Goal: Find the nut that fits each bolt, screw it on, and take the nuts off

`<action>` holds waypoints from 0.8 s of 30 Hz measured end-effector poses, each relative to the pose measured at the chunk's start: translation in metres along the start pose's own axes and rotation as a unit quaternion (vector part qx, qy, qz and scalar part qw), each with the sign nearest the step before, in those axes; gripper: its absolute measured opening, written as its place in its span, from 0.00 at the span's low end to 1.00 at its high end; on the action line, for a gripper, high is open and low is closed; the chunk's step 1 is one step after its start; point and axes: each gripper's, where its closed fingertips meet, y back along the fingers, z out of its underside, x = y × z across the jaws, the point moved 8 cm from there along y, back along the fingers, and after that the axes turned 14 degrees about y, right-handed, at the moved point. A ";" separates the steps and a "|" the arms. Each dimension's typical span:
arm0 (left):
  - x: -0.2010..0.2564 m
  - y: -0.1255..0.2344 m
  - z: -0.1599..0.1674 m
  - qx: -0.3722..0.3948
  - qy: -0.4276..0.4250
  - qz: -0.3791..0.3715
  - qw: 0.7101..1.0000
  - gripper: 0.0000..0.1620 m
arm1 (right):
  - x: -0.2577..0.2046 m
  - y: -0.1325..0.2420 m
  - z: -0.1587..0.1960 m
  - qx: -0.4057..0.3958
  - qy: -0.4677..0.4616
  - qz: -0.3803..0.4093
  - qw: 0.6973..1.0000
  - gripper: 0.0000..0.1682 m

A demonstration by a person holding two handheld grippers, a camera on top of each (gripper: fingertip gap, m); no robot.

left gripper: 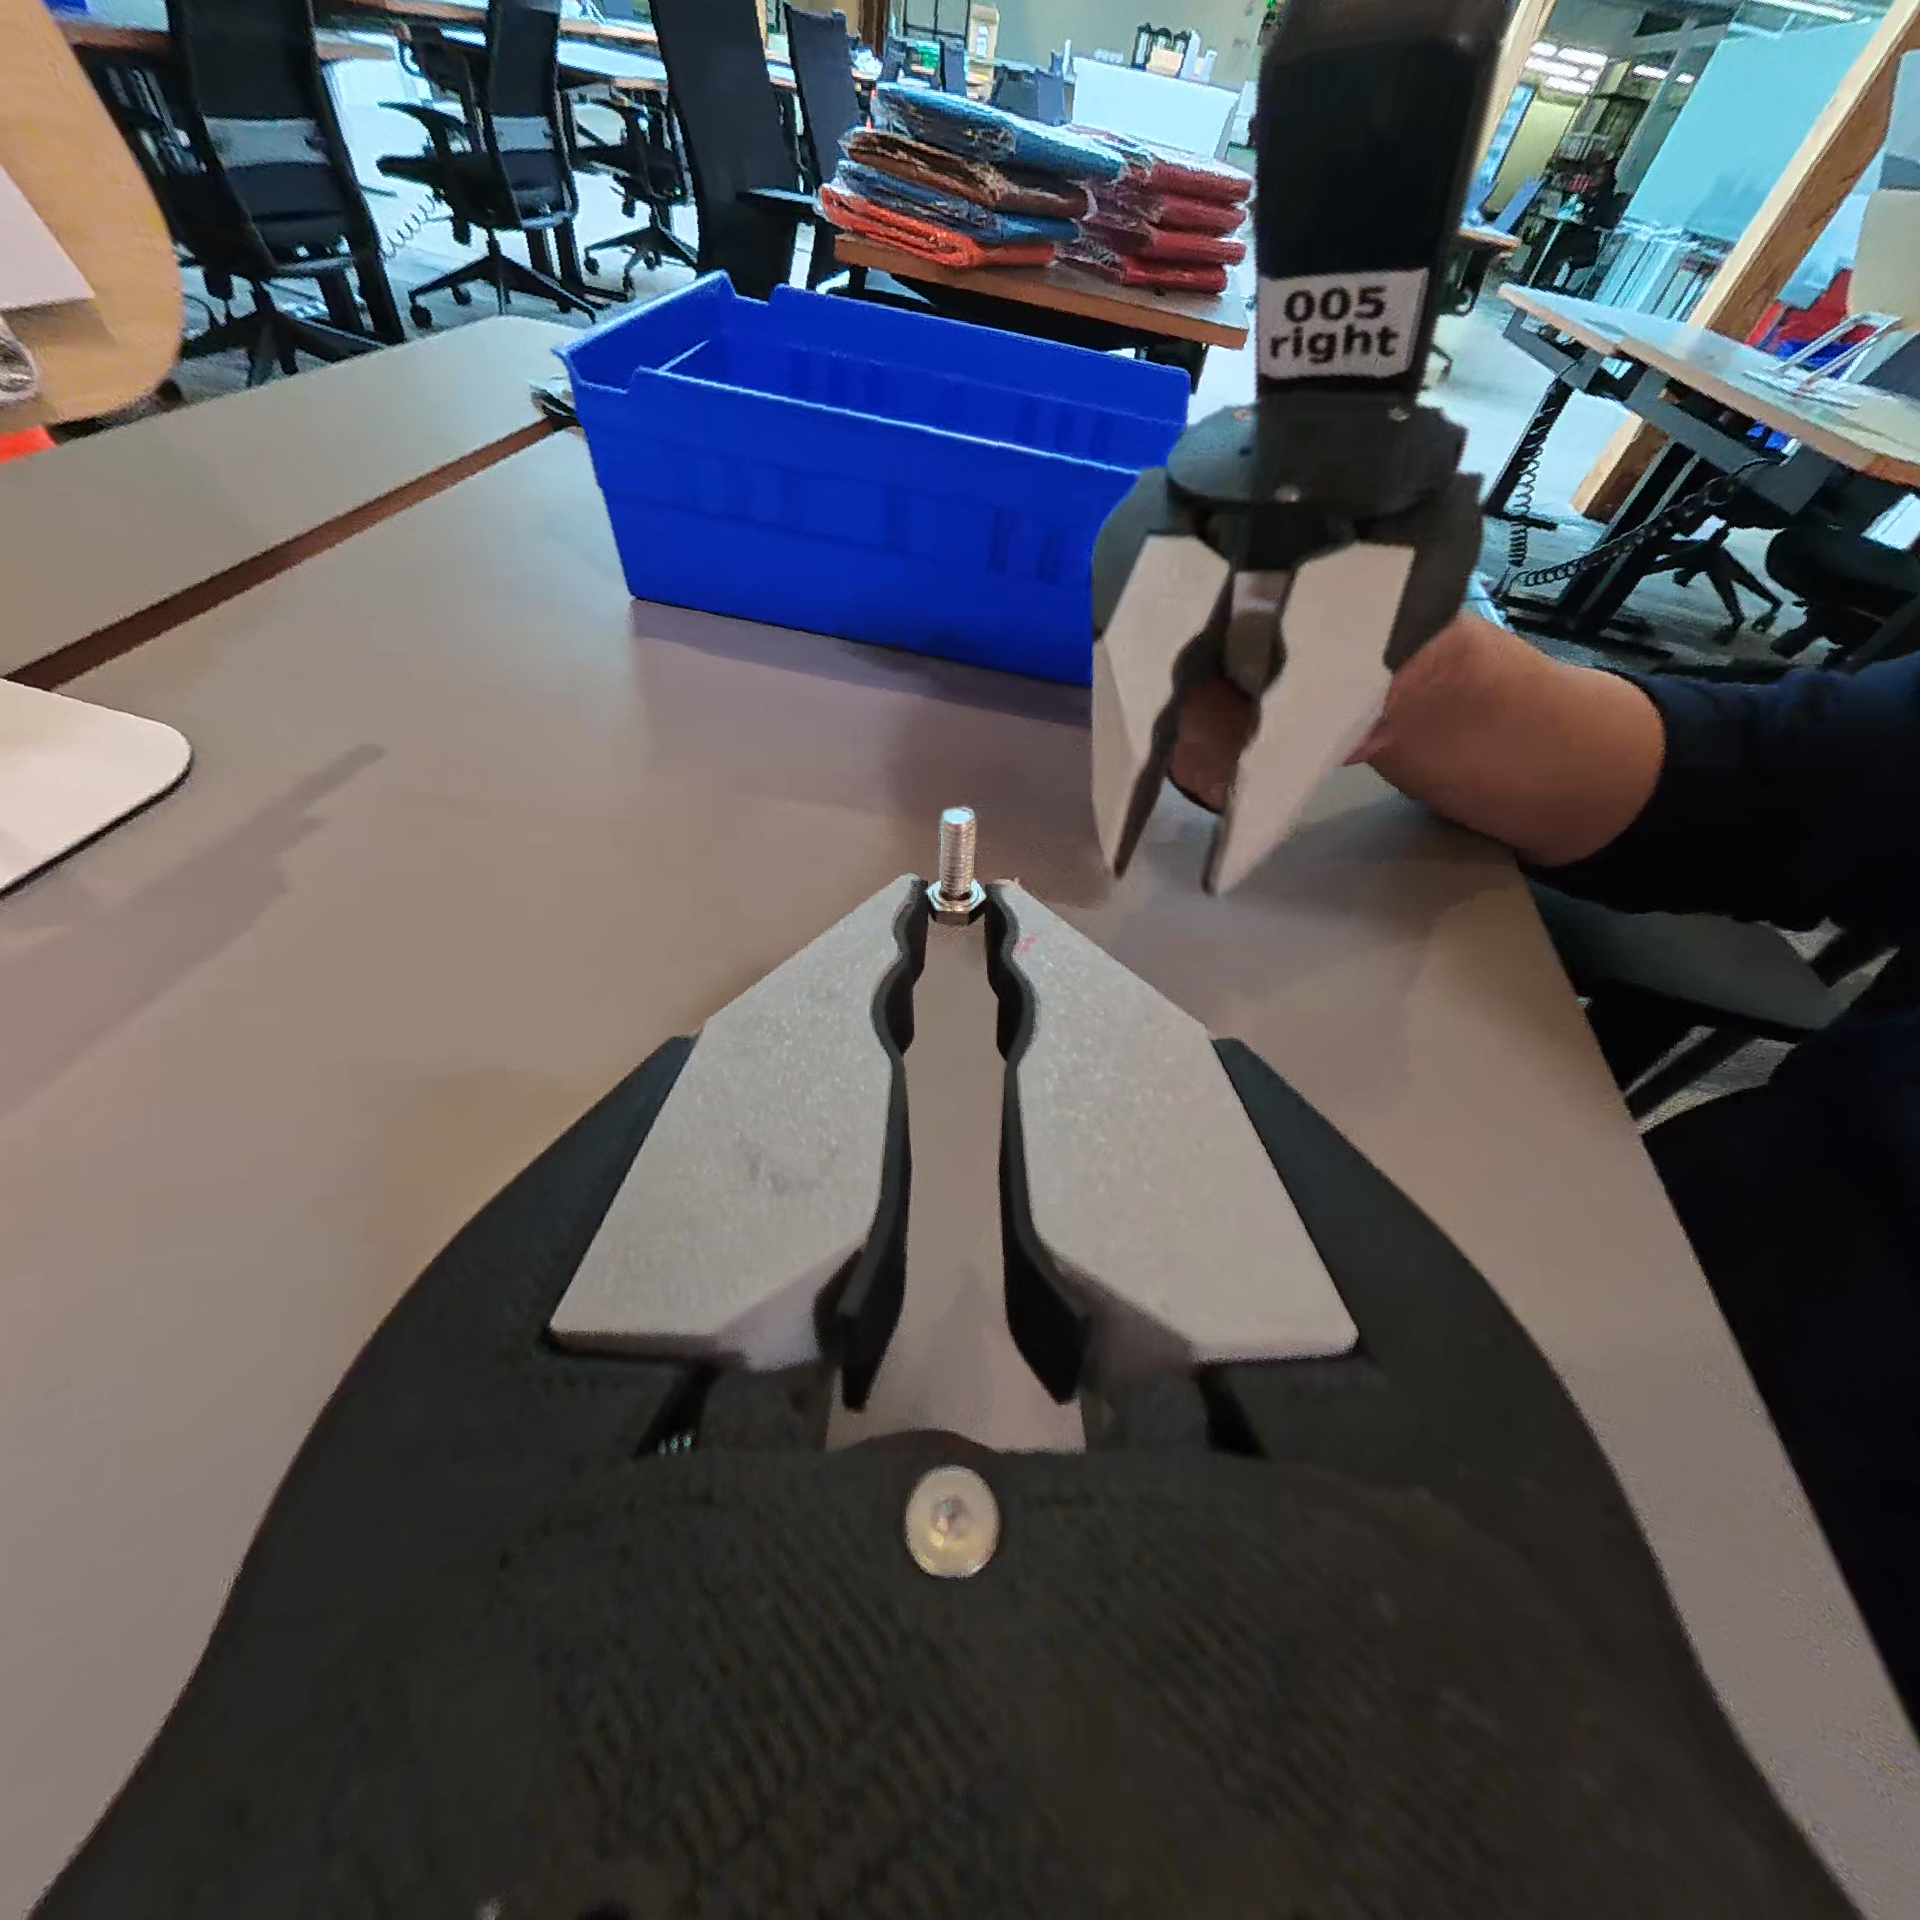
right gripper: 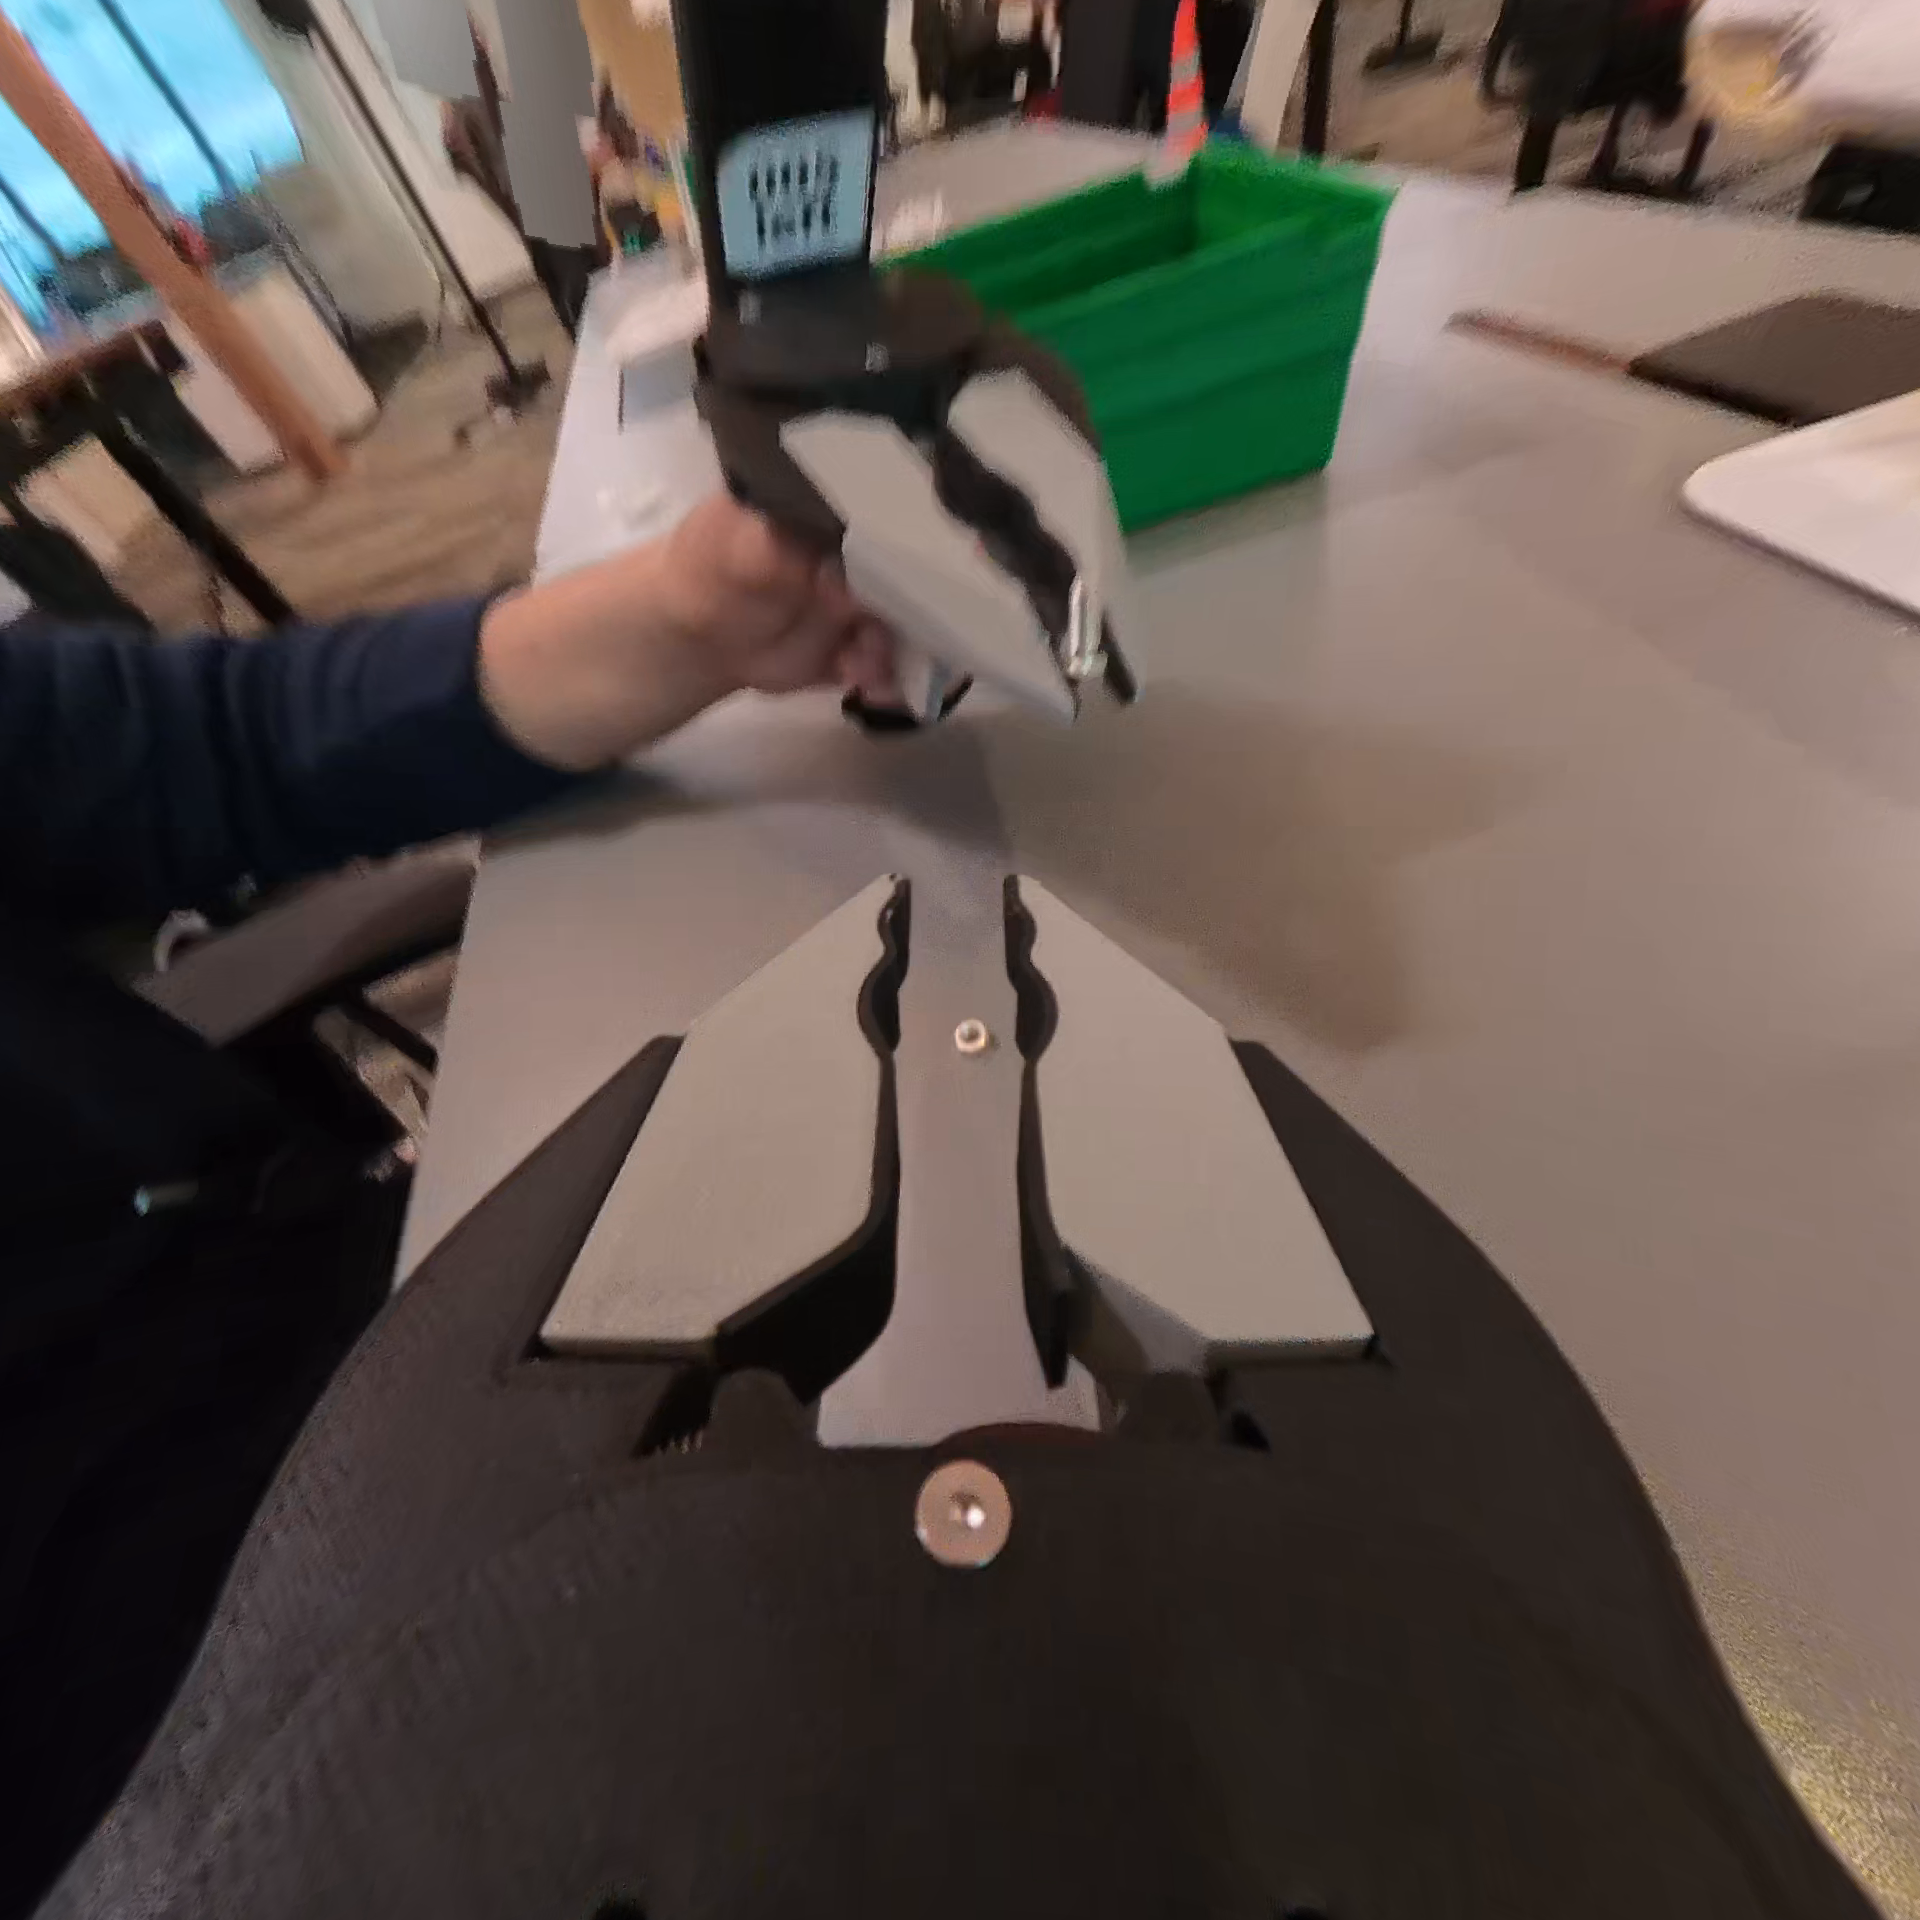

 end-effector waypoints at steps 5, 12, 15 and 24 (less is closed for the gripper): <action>-0.002 0.009 0.008 -0.010 -0.059 0.017 0.998 0.05 | -0.017 -0.031 0.026 -0.122 0.079 -0.023 0.989 0.12; -0.008 0.010 0.017 -0.007 -0.074 0.044 0.996 0.05 | -0.014 -0.046 0.037 -0.196 0.143 -0.018 0.970 0.11; -0.013 0.008 0.021 -0.015 -0.073 0.036 0.997 0.05 | -0.012 -0.052 0.037 -0.209 0.151 -0.030 0.966 0.11; -0.018 0.012 0.016 0.003 -0.065 0.031 0.997 0.05 | -0.013 -0.058 0.042 -0.211 0.151 -0.045 0.965 0.04</action>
